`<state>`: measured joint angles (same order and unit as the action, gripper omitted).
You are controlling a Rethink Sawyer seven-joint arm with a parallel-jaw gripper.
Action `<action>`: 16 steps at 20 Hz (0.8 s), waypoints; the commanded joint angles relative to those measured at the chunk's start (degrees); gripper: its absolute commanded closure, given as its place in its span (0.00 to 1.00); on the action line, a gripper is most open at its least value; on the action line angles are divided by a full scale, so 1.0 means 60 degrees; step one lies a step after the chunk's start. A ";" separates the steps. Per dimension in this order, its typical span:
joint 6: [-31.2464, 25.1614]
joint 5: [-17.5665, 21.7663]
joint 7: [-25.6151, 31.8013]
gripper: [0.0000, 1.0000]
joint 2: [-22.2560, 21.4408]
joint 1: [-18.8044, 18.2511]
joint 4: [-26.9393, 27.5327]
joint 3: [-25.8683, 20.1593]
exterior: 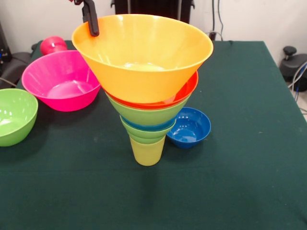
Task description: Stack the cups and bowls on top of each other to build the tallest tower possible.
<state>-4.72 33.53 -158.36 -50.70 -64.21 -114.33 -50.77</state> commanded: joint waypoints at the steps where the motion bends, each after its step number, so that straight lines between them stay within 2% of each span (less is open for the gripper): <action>1: -0.0742 0.0376 0.1023 1.00 0.0024 0.0252 -0.0391 -0.0156; 16: -0.0614 0.0338 0.0861 1.00 -0.0048 0.0297 -0.0514 -0.0113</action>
<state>-4.72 33.59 -158.36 -50.87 -64.20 -114.78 -50.77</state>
